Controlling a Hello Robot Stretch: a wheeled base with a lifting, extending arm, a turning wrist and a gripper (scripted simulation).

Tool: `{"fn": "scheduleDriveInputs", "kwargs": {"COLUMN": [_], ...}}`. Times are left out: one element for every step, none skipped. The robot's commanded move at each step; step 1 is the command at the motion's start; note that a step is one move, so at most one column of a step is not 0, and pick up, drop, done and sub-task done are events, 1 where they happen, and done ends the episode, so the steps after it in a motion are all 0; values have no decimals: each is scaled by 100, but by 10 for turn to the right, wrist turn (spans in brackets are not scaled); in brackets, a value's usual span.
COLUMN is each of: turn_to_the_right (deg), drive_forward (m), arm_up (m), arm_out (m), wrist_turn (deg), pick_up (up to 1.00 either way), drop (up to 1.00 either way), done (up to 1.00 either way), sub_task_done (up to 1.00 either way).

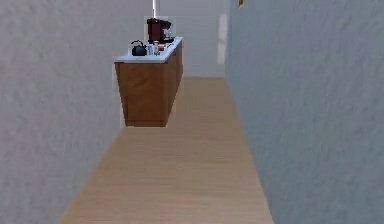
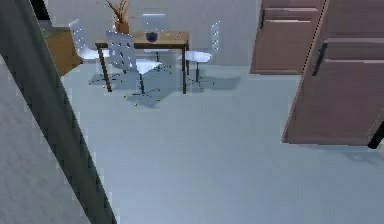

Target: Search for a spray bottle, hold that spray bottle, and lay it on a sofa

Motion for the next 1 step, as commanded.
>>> {"fn": "scheduleDriveInputs", "kwargs": {"turn_to_the_right": [30], "drive_forward": [0], "arm_up": [0], "arm_out": [0], "wrist_turn": [0], "pick_up": [0], "drop": [0], "done": [0], "sub_task_done": [0]}}
